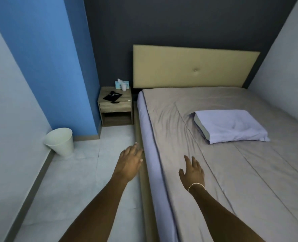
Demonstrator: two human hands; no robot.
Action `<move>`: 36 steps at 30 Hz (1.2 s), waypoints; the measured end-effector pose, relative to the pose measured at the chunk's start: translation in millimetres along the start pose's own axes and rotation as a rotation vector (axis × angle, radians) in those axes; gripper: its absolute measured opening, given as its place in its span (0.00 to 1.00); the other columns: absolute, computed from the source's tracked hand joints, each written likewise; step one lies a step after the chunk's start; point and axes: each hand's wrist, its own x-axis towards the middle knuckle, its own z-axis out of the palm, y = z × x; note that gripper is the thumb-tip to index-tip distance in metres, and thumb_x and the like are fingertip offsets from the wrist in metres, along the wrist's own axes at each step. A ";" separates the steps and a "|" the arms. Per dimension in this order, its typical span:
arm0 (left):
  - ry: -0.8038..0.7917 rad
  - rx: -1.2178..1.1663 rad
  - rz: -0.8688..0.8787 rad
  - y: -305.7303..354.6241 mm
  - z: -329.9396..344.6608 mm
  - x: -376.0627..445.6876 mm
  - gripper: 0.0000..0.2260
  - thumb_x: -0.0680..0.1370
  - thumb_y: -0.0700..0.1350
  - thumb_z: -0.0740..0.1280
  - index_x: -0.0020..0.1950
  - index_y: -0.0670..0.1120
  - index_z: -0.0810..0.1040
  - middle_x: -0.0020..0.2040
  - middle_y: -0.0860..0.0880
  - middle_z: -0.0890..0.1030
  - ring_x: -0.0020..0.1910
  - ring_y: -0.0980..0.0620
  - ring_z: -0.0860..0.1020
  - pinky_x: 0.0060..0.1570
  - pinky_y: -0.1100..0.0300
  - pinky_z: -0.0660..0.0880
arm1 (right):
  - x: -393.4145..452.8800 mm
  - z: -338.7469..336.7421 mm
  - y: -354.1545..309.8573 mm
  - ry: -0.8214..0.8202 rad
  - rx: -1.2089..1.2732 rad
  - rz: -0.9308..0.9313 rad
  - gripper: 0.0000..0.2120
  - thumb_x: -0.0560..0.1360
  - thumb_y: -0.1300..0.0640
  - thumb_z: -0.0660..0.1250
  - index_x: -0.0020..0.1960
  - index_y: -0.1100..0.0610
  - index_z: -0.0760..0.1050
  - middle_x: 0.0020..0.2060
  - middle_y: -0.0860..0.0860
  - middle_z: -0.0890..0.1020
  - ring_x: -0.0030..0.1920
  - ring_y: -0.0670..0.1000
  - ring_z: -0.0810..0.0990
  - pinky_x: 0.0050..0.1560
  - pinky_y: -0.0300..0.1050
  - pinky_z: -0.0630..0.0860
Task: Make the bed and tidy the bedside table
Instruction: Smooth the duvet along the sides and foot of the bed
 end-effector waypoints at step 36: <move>-0.067 0.040 0.091 -353.2 79.1 501.9 0.22 0.79 0.46 0.60 0.73 0.45 0.65 0.77 0.41 0.56 0.76 0.41 0.51 0.72 0.45 0.55 | 533.3 85.0 -256.2 -0.023 0.001 0.172 0.30 0.79 0.46 0.57 0.78 0.48 0.49 0.78 0.54 0.51 0.78 0.57 0.50 0.76 0.57 0.53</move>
